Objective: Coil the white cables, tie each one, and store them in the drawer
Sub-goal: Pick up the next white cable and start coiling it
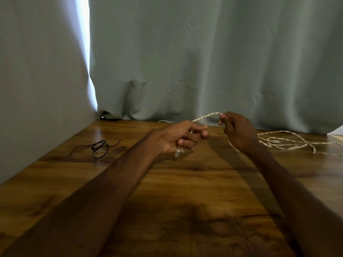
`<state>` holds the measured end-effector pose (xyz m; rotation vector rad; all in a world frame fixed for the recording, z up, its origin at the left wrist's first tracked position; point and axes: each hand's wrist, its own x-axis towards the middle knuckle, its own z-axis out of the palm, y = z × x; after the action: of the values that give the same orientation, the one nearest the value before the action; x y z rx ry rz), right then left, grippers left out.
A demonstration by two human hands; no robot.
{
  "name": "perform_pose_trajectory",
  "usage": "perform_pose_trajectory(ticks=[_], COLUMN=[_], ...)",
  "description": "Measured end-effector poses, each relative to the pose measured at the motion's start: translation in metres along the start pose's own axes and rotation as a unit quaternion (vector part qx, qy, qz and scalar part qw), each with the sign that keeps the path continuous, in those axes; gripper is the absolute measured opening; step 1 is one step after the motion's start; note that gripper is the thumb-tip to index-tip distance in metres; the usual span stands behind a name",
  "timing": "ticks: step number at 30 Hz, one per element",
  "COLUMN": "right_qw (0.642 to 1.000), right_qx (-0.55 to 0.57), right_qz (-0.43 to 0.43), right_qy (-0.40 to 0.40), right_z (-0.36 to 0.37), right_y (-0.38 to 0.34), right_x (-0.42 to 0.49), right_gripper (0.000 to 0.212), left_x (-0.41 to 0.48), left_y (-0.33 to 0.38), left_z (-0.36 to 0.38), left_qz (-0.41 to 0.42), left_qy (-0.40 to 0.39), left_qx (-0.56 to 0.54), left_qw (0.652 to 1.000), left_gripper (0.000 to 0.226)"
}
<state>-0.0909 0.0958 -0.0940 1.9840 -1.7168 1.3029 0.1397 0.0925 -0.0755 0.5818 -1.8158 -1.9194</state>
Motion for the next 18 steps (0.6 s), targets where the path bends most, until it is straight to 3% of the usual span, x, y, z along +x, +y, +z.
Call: perform_pose_trajectory(ticks=[4, 7, 13, 18], right_qw=[0.999, 0.992, 0.980, 0.960], right_qx=[-0.018, -0.024, -0.023, 0.004], right_qz=[0.001, -0.011, -0.014, -0.026], right_qy=[0.050, 0.121, 0.196, 0.278], right_z=[0.000, -0.007, -0.007, -0.016], right_y=[-0.001, -0.004, -0.013, -0.024], right_x=[-0.004, -0.002, -0.005, 0.001], right_gripper=[0.036, 0.036, 0.037, 0.040], left_x=[0.009, 0.013, 0.017, 0.020], left_y=[0.002, 0.000, -0.007, -0.016], left_z=[0.014, 0.015, 0.021, 0.032], left_qz=[0.010, 0.006, 0.008, -0.007], left_qy=[0.028, 0.085, 0.111, 0.066], left_qx=[-0.060, -0.055, -0.059, -0.037], left_qw=[0.998, 0.995, 0.992, 0.997], left_gripper=[0.040, 0.037, 0.034, 0.034])
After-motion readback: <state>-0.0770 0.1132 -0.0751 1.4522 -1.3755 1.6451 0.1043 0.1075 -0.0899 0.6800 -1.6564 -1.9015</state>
